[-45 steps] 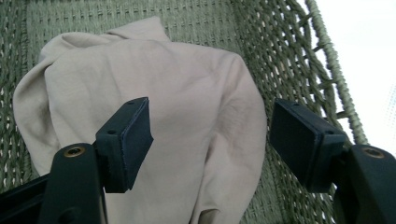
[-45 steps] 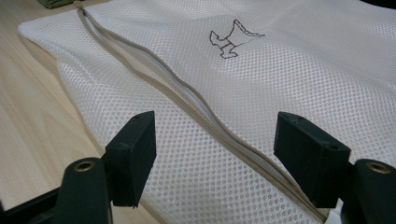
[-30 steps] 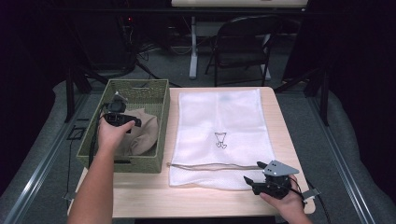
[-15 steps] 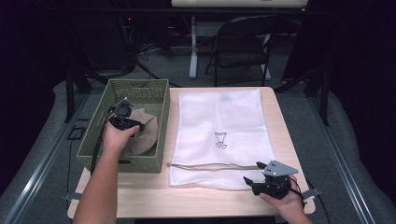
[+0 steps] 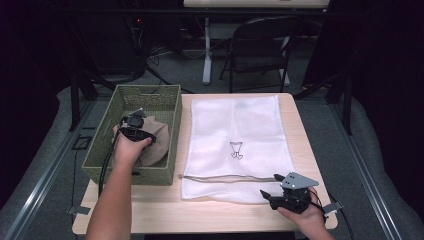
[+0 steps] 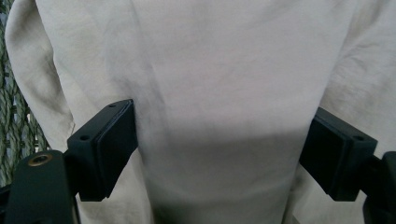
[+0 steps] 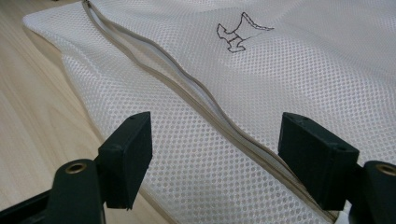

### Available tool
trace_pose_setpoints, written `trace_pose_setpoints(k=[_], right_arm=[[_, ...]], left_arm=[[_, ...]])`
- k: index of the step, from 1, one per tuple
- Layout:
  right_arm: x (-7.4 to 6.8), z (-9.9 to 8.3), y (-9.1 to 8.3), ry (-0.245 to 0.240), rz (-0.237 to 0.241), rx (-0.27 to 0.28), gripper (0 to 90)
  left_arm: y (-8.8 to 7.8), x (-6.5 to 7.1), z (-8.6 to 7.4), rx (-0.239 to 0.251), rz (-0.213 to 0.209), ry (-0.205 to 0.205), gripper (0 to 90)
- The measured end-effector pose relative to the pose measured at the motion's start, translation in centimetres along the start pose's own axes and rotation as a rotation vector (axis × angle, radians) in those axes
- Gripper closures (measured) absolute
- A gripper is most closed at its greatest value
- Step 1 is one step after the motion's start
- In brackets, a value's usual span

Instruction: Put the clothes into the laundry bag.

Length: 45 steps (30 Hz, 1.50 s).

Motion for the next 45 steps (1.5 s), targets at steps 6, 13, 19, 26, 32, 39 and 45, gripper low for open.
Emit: trace_pose_setpoints(k=[6,13,19,26,32,39,45], right_arm=[[0.0,0.0,0.0,-0.002,0.000,-0.002,25.6],[-0.1,0.0,0.1,-0.010,0.005,-0.007,25.7],[-0.2,-0.1,0.2,-0.015,0.008,-0.012,25.9],[-0.2,-0.1,0.2,-0.013,0.004,-0.013,25.9],[-0.2,-0.1,0.3,-0.014,0.008,-0.015,25.9],[-0.2,-0.1,0.3,-0.013,0.007,-0.015,25.9],[-0.2,-0.1,0.3,-0.017,0.008,-0.017,25.9]], left_arm=[[0.4,-0.2,0.0,-0.022,0.002,-0.006,16.8],[0.9,-0.6,0.1,-0.049,-0.006,-0.022,16.7],[1.3,-0.9,0.2,-0.065,-0.011,-0.024,15.7],[1.5,-1.0,0.2,-0.061,-0.015,-0.029,14.8],[1.8,-1.3,0.3,-0.069,-0.020,-0.027,13.1],[2.4,-1.4,0.2,-0.096,-0.020,-0.025,5.1],[2.6,-1.5,0.2,-0.100,-0.019,-0.019,2.7]])
Point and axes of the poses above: each handheld gripper's, and its own axes: y roughly forward along the jaws, z roughly out of its top, x roughly to its right, the point moved 3 cm from there along y, roughly forward along the jaws, and after that the axes turned 6 degrees about -z, right-handed, at the moved point
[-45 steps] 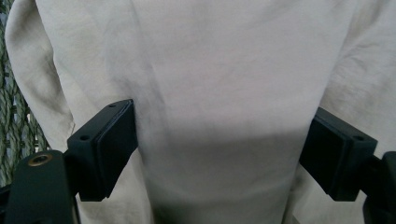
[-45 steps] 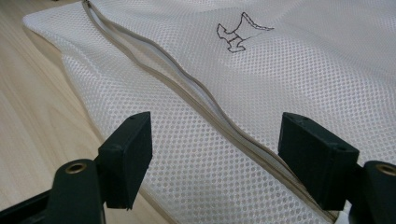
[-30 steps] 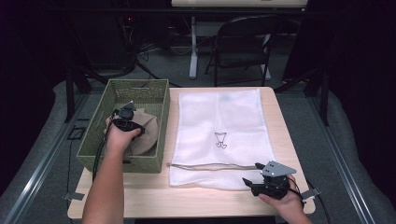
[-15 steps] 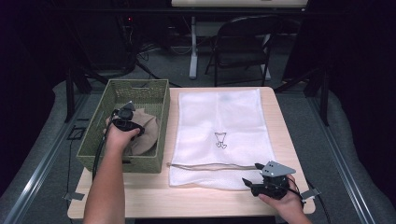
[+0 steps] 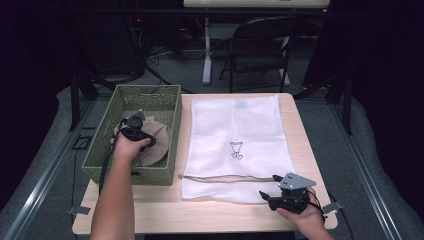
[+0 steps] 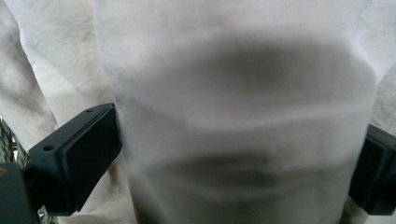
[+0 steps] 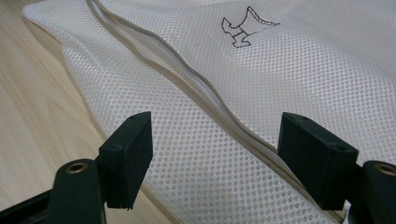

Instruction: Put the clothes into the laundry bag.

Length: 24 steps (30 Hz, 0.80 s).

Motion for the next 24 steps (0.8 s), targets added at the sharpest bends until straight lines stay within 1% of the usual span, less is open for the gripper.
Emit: trace_pose_setpoints(k=[1,5,9,13,14,15,16,17,18,19,21,24], right_arm=[[0.00,0.00,0.00,0.003,0.001,0.001,25.9],[0.03,-0.01,-0.03,0.004,-0.002,0.000,25.9],[0.02,-0.01,-0.05,0.004,0.002,0.000,25.9],[0.03,-0.01,-0.04,0.005,0.001,0.001,25.9],[0.02,-0.02,-0.05,0.004,0.001,0.001,25.9],[0.03,-0.01,-0.05,0.003,0.001,0.003,25.9],[0.03,-0.01,-0.05,0.003,0.001,0.003,25.9],[0.03,-0.01,-0.06,0.004,0.001,0.004,25.9],[0.03,-0.01,-0.06,0.004,0.001,0.004,25.9],[0.04,-0.01,-0.05,0.005,0.000,0.007,25.9],[0.06,-0.03,-0.03,0.005,-0.004,0.005,25.9],[0.06,-0.05,-0.01,0.003,-0.002,0.003,25.8]], left_arm=[[0.09,0.01,-0.02,-0.003,-0.003,-0.001,0.2],[0.39,0.07,-0.07,-0.004,0.021,0.008,0.0],[0.43,-0.02,-0.21,0.004,0.016,0.016,0.0],[0.50,-0.01,-0.29,0.019,0.018,0.012,0.0],[0.51,0.02,-0.29,0.015,0.020,0.004,0.0],[0.51,0.05,-0.27,0.006,0.023,-0.017,0.0],[0.51,0.05,-0.27,0.006,0.023,-0.017,0.0],[0.54,0.13,-0.32,-0.005,0.035,-0.041,0.0],[0.54,0.13,-0.32,-0.005,0.035,-0.041,0.0],[0.59,0.19,-0.33,-0.008,0.044,-0.045,0.0],[0.59,0.20,-0.29,-0.016,0.047,-0.039,0.0],[0.62,0.22,-0.24,-0.017,0.048,-0.041,0.0]])
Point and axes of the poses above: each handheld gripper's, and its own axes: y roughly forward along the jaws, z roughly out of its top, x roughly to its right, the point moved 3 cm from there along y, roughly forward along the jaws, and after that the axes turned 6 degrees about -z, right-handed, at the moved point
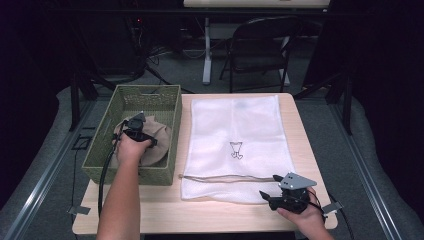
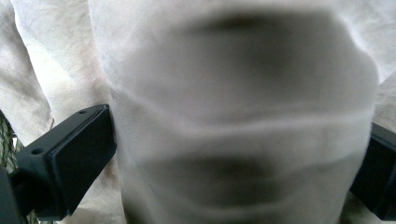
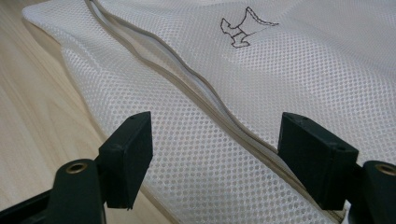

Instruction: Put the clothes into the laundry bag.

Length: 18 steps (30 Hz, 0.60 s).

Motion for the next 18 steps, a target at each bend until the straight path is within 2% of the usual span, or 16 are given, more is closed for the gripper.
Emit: trace_pose_setpoints(k=[5,8,12,18], right_arm=[[-0.02,0.00,0.06,0.001,-0.002,0.000,25.8],[-0.08,0.00,0.09,0.000,0.006,-0.001,25.8],[-0.09,-0.03,0.16,0.002,0.005,-0.003,25.8],[-0.09,-0.07,0.12,0.002,0.007,-0.004,25.8]], left_arm=[[0.06,0.06,0.16,-0.011,0.000,0.017,0.0],[0.12,0.06,0.18,-0.015,0.006,0.012,0.0],[0.30,0.09,0.19,-0.012,0.026,0.015,0.0],[0.44,0.08,0.10,0.005,0.025,0.015,0.0]])
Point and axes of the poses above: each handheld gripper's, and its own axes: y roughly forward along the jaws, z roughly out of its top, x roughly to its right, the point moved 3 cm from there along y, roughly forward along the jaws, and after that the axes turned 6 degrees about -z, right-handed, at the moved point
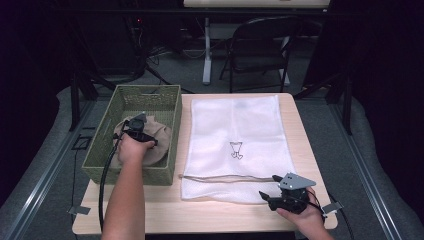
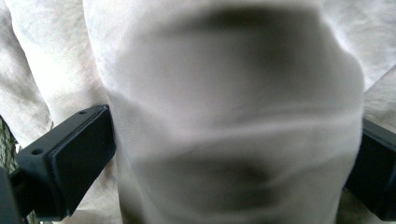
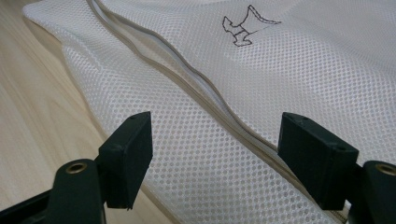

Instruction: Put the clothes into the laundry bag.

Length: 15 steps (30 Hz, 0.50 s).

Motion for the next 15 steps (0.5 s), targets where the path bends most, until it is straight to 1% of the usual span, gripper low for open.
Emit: trace_pose_setpoints(k=[3,6,7,9,10,13,14,15], right_arm=[[0.0,0.0,0.0,0.000,-0.001,-0.004,25.8],[0.0,0.0,0.1,-0.002,-0.003,-0.005,25.8],[0.0,0.0,0.0,-0.003,-0.003,-0.004,25.8],[0.0,0.0,0.0,-0.001,-0.001,-0.005,25.8],[0.0,0.0,0.0,-0.001,-0.001,-0.005,25.8],[0.0,-0.1,0.0,-0.002,-0.004,-0.007,25.8],[0.0,-0.1,0.0,-0.002,-0.004,-0.007,25.8],[0.0,0.0,0.0,-0.003,-0.003,-0.008,25.9]], left_arm=[[0.1,0.0,-0.1,0.008,-0.003,0.003,0.0],[0.1,-0.2,-0.3,0.021,-0.024,0.008,0.0],[0.2,-0.4,-0.5,0.053,-0.034,0.000,0.0],[0.3,-0.6,-0.7,0.074,-0.050,0.000,0.0],[0.3,-0.7,-0.8,0.095,-0.061,0.002,0.0],[0.5,-0.8,-1.3,0.158,-0.067,0.009,0.3],[0.5,-0.9,-1.5,0.185,-0.077,0.005,0.3],[0.5,-0.9,-1.7,0.202,-0.074,-0.002,1.4]])
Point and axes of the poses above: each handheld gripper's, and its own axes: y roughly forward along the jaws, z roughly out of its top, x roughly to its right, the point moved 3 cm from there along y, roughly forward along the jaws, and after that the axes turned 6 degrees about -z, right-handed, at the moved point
